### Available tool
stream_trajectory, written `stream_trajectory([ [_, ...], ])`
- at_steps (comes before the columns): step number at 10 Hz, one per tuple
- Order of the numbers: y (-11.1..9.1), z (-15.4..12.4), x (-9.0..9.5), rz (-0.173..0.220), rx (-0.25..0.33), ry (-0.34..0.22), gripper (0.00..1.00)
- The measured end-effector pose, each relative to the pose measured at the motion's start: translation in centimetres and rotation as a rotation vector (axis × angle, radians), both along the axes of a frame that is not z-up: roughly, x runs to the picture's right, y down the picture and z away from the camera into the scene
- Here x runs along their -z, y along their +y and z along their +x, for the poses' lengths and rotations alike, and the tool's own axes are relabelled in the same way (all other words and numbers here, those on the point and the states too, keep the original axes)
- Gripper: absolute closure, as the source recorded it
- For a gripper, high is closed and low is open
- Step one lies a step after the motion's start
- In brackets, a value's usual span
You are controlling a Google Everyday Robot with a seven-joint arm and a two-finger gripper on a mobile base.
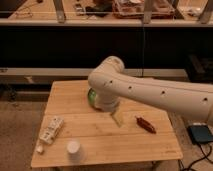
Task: Move the arm in a circular motion
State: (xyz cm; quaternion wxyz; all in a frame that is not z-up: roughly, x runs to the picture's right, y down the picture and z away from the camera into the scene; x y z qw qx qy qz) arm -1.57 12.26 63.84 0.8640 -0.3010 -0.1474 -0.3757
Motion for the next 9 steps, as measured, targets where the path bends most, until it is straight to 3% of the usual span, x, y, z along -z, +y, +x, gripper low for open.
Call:
stream_trajectory([
  [2, 1.7, -6.8, 0.5, -0.034, -0.008, -0.151, 0.20],
  [4, 1.6, -11.8, -1.5, -0.029, -0.019, -0.266, 0.20],
  [6, -0.3, -14.5, -6.3, 0.023, -0.013, -0.330, 0.20],
  [8, -2.7, -14.7, -10.8, 0.077, 0.014, -0.334, 0.20],
  [9, -4.6, -13.4, -14.3, 0.108, 0.031, -0.302, 0.20],
])
